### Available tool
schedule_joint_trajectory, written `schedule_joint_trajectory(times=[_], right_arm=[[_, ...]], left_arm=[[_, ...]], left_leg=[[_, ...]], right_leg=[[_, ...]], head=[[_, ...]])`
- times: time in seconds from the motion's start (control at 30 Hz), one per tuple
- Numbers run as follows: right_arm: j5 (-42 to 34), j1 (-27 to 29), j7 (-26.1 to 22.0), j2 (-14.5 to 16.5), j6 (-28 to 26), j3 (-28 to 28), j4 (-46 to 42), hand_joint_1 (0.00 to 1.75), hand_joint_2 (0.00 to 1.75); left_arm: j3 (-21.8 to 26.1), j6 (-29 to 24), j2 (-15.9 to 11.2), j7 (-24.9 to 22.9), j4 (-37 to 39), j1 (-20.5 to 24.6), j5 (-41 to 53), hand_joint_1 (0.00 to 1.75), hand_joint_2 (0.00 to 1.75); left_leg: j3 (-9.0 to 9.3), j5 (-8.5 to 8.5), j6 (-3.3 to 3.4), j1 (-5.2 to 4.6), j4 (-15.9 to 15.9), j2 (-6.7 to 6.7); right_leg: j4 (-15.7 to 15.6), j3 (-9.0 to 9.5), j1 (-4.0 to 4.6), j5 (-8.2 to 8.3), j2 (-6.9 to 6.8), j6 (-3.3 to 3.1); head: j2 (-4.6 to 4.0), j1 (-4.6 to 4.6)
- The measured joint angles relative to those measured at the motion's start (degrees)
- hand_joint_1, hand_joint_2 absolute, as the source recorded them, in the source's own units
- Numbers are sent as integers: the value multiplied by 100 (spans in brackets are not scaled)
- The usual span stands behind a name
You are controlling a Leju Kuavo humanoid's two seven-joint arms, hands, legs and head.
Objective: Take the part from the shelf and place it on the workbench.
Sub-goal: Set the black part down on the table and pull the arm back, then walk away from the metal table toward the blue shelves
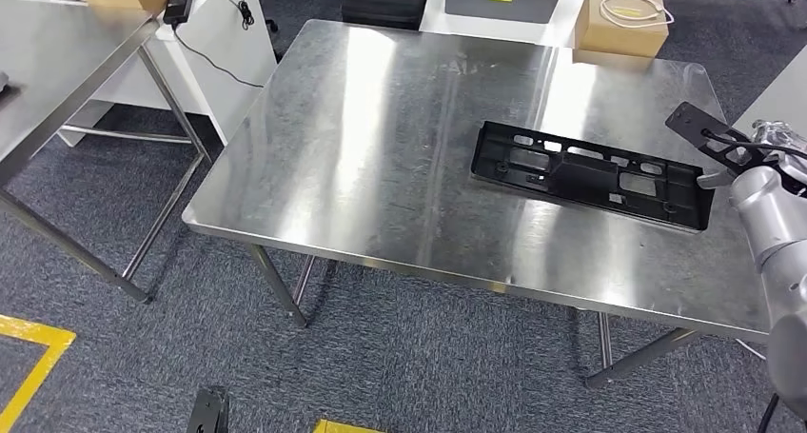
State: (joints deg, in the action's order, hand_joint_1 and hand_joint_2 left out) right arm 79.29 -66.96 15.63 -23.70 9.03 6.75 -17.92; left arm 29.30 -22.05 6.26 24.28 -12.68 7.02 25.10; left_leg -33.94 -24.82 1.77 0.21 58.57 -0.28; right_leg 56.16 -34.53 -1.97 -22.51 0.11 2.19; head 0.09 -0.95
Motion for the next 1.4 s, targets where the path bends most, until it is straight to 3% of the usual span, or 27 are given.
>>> schedule_joint_trajectory(times=[0.07, 0.13, 0.23, 0.27, 0.3, 0.33, 0.37, 0.43, 0.47, 0.53, 0.6, 0.67, 0.73, 0.77, 0.8, 0.83, 0.93, 1.0, 1.07, 1.17, 1.4], right_arm=[[8, -7, 18, 13, -2, 0, 3, 0, 0], [22, -23, 45, 10, -3, 0, 8, 0, 0], [52, -16, 72, 0, -9, 0, 30, 0, 0], [64, 2, 80, -1, -11, 0, 38, 0, 0], [77, 19, 89, -2, -14, 0, 45, 0, 0], [90, 28, 98, -2, -22, 0, 50, 0, 0], [100, 28, 108, -2, -34, 0, 52, 0, 0], [113, 14, 126, 0, -60, 0, 51, 0, 0], [117, 4, 134, -3, -69, 0, 51, 0, 0], [121, -4, 144, -9, -81, 0, 52, 0, 87], [125, -13, 150, -2, -87, 0, 52, 0, 175], [132, -20, 155, 15, -87, 0, 52, 0, 175], [148, -20, 161, 26, -87, 0, 54, 0, 175], [160, -17, 162, 30, -87, 0, 56, 0, 175], [174, -13, 163, 33, -87, 0, 57, 0, 175], [188, -12, 164, 34, -87, 0, 57, 0, 175], [216, -25, 164, 35, -94, 0, 57, 0, 175], [225, -29, 166, 36, -101, 0, 57, 0, 175], [227, -18, 166, 34, -103, 1, 57, 0, 175], [229, -20, 166, 9, -110, 2, 58, 0, 175], [267, -20, 169, 16, -128, 2, 58, 0, 175]], left_arm=[[9, -14, 0, 8, -1, 0, -1, 0, 0], [16, -12, 7, 18, -2, 5, -1, 0, 0], [23, 3, 10, 37, -2, 3, -1, 0, 0], [26, 11, 12, 44, -2, 1, -1, 0, 0], [27, 19, 16, 52, -2, -1, -1, 0, 0], [29, 26, 20, 58, -2, -1, -1, 0, 0], [33, 30, 24, 63, -2, -1, -1, 0, 0], [50, 30, 25, 73, -2, 2, -1, 0, 0], [60, 29, 24, 77, -2, 3, -1, 0, 0], [73, 28, 24, 81, -2, 0, -2, 0, 0], [78, 26, 16, 89, -2, -6, -2, 0, 0], [80, 21, 12, 100, -2, -10, 0, 0, 0], [85, 10, 13, 104, -2, -18, 1, 0, 0], [90, 4, 12, 103, -1, -23, 1, 0, 0], [95, 1, 10, 103, -1, -29, 1, 0, 0], [101, -1, 8, 103, -1, -33, 1, 0, 0], [120, -2, -2, 102, -2, -34, 6, 0, 0], [127, -1, -8, 101, -1, -33, 8, 0, 0], [130, -1, -6, 101, -1, -29, 9, 0, 0], [133, 1, 3, 100, -2, -23, 10, 0, 0], [154, 2, 10, 74, 0, -24, 26, 0, 0]], left_leg=[[-12, 69, 78, -16, -62, 5], [-7, 178, 191, -22, -186, 12], [-88, 280, 296, -59, -235, 8], [-123, 303, 305, -73, -233, 3], [-156, 325, 306, -85, -230, -2], [-183, 345, 298, -94, -225, -7], [-205, 359, 286, -101, -213, -10], [-252, 374, 251, -118, -170, -9], [-276, 379, 232, -132, -133, -10], [-313, 387, 199, -151, -86, -11], [-378, 318, 147, -135, 17, -11], [-571, 0, 45, -84, 471, -8], [-874, -416, -51, -18, 1244, -2], [-982, -518, -85, 15, 1535, 1], [-1003, -510, -109, 46, 1639, 4], [-919, -397, -124, 73, 1518, 7], [-311, 71, -102, 99, 401, 7], [-128, 126, -54, 64, 38, 1], [-125, 139, -34, 34, -16, 0], [-139, 190, -50, -16, -80, -23], [-187, 225, 41, -85, -79, -47]], right_leg=[[-27, -30, 8, 28, -5, 74], [188, -166, 26, -132, -11, 67], [1285, -645, 30, -683, -13, -32], [1562, -745, 31, -782, -14, -17], [1632, -737, 32, -794, -14, 21], [1451, -595, 33, -721, -15, 70], [1053, -335, 33, -601, -17, 114], [292, 178, 65, -414, -7, 124], [76, 309, 88, -373, 0, 98], [20, 316, 120, -348, 17, 28], [-6, 299, 57, -328, 14, -51], [-16, 288, 3, -293, 4, -129], [-12, 273, 5, -279, -3, -163], [-10, 268, 4, -275, -4, -166], [-8, 267, 0, -272, -4, -167], [-6, 268, -7, -270, -3, -167], [-10, 270, -12, -269, 0, -132], [-26, 253, 5, -257, 0, -61], [-48, 248, 36, -242, -2, -3], [-85, 248, 63, -221, -22, 24], [-155, 236, 13, -163, -40, 113]], head=[[0, -2], [0, 10], [0, 21], [0, 22], [0, 22], [0, 21], [0, 21], [0, 14], [0, 17], [0, 12], [0, 8], [0, -6], [1, -17], [1, -17], [1, -18], [0, -18], [1, -17], [1, -18], [0, -16], [0, -12], [0, -11]])
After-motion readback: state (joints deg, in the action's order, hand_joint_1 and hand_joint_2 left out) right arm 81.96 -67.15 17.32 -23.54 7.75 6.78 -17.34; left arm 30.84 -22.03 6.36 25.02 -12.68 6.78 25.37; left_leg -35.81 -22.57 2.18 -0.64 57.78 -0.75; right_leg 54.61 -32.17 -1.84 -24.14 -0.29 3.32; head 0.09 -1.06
